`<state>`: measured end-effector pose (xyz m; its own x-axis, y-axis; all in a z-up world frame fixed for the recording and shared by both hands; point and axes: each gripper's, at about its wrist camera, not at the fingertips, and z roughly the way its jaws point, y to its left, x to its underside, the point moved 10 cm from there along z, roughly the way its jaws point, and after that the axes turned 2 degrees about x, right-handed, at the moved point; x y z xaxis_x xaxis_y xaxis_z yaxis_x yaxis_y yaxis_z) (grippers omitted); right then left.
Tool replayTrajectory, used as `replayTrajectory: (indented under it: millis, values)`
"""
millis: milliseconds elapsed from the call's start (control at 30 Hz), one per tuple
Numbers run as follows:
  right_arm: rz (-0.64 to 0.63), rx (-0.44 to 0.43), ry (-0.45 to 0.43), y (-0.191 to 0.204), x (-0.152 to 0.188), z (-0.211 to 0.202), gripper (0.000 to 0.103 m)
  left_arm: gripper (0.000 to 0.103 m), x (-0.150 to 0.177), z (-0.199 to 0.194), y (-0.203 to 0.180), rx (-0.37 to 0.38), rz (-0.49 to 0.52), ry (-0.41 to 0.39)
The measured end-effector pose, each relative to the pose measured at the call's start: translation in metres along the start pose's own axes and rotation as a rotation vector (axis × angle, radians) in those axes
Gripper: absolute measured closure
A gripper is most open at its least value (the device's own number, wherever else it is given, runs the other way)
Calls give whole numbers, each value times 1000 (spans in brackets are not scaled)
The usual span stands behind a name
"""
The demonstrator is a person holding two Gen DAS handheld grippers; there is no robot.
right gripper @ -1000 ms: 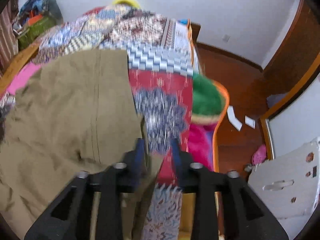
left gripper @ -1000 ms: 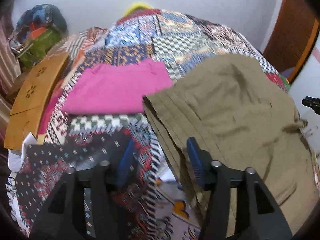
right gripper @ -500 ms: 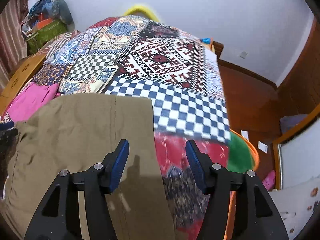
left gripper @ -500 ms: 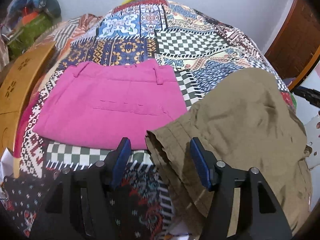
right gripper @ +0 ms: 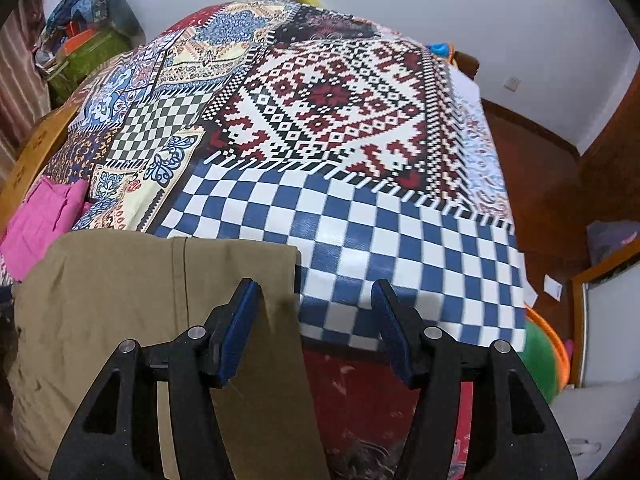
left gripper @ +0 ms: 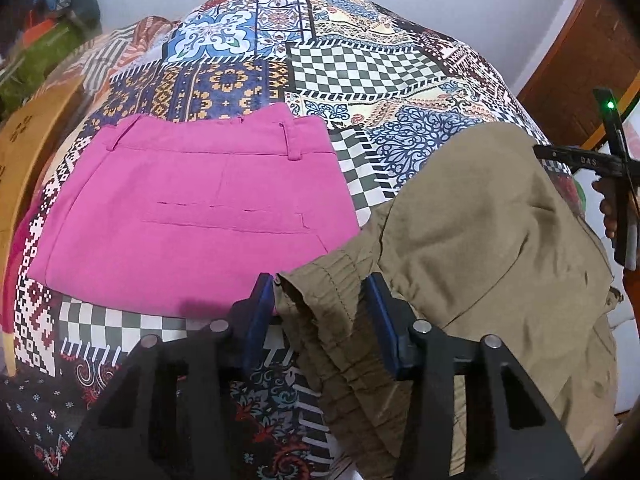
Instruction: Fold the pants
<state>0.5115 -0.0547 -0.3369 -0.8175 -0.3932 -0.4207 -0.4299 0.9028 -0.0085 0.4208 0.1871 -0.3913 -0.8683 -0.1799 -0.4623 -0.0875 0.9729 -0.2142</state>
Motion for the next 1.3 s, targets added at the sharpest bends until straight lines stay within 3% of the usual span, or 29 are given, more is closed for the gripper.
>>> replayTrajectory:
  millis: [67, 233, 300, 333, 367, 467, 533, 733, 1000, 1300]
  values:
    - [-1, -32, 0, 8, 0, 1, 44, 60, 0, 0, 0, -2, 3, -1]
    - [-19, -41, 21, 20, -1, 6, 48, 67, -2, 0, 1, -24, -6, -4]
    - [-20, -49, 15, 23, -2, 7, 60, 67, -2, -1, 1, -30, -7, -7]
    - [-18, -71, 11, 25, -4, 7, 82, 68, -2, -1, 1, -34, -5, -10]
    - [-19, -80, 15, 28, -4, 8, 88, 69, -2, -2, 1, -38, -4, -14]
    - [-44, -49, -5, 31, -5, 6, 90, 75, -3, -7, 2, -42, -6, -24]
    - [-62, -23, -35, 31, -5, 0, 90, 84, -5, -14, 2, -39, -11, -35]
    - [0, -44, -117, 21, -10, -31, 91, 98, -10, -29, -1, -54, 20, -54]
    - [-17, -50, -228, 25, -12, -89, 91, 99, -18, -66, -21, -38, 48, -123]
    - [-24, -61, -318, 28, 12, -154, 91, 100, -11, -130, -58, -3, 104, -186]
